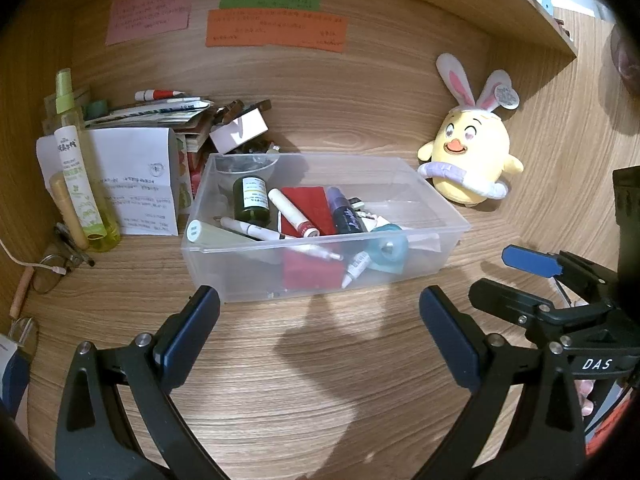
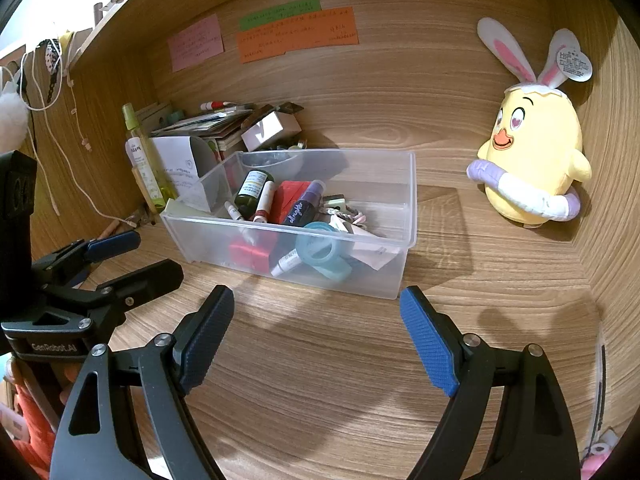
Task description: Organize objects
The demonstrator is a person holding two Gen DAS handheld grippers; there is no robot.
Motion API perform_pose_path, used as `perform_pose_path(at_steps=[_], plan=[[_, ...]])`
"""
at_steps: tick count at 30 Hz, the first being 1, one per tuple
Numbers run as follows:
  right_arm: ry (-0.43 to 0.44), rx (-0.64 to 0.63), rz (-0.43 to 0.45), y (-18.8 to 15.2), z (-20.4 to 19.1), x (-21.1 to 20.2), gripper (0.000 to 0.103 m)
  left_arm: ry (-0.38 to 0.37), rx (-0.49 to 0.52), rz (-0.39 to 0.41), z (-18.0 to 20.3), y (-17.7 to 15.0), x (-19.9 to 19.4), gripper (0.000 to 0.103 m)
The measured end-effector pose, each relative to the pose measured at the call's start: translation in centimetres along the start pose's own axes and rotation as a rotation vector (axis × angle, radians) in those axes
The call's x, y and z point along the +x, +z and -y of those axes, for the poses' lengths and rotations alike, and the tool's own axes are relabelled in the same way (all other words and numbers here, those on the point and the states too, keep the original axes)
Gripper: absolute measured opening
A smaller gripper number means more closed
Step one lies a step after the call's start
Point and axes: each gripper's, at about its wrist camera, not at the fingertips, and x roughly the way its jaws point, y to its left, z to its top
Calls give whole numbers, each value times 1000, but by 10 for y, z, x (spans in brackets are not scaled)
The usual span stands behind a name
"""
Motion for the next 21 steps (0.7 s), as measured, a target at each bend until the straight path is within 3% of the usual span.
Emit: perform_pose_path(at_steps=[21], plan=[[5, 0, -14, -5, -1, 5, 83, 8, -1, 22, 3, -2, -1, 101]])
